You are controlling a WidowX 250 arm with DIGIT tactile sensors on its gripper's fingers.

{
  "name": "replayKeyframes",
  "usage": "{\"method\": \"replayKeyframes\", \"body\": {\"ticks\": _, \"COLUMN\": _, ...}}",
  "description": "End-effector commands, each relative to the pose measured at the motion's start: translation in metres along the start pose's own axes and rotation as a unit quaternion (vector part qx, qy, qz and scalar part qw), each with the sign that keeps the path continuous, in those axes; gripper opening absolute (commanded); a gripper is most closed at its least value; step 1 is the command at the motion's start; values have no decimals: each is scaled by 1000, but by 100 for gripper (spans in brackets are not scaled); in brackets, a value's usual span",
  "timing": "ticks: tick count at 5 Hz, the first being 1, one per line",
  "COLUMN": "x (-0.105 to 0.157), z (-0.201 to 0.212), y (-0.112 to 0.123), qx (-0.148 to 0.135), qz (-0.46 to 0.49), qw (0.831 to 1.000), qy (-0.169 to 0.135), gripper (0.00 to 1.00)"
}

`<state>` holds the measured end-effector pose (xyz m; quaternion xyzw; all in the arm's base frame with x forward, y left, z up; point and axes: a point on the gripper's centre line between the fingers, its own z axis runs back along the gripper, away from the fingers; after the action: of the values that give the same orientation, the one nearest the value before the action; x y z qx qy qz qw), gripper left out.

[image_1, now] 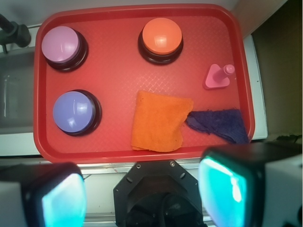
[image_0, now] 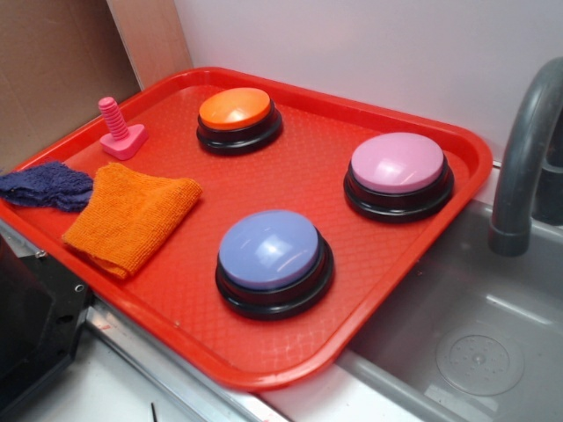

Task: Push the purple button.

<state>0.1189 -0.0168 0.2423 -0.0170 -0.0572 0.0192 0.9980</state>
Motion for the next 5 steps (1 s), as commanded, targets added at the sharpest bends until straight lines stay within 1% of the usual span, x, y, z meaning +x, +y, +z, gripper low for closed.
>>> {"method": "replayKeyframes", "body": {"ticks": 1, "x": 0, "z": 0, "y": 0, "qx": 0, "qz": 0, "qw": 1000, "qy": 0, "gripper": 100}}
{"method": "replayKeyframes", "body": {"ticks": 2, "x": 27, "z": -32, "y": -50, "qx": 24, "qz": -124, "qw": 992, "qy": 7, "gripper": 100}}
{"method": "replayKeyframes", "body": {"ticks": 3, "x": 22, "z": -68, "y": -94, "qx": 25, "qz": -214, "qw": 976, "qy": 16, "gripper": 100}}
{"method": "replayKeyframes", "body": {"ticks": 4, "x": 0, "z": -94, "y": -116, "qx": -13, "qz": -291, "qw": 956, "qy": -12, "gripper": 100}}
{"method": "replayKeyframes", "body": {"ticks": 5, "x": -9, "z": -126, "y": -116, "qx": -39, "qz": -310, "qw": 950, "qy": 0, "gripper": 100}}
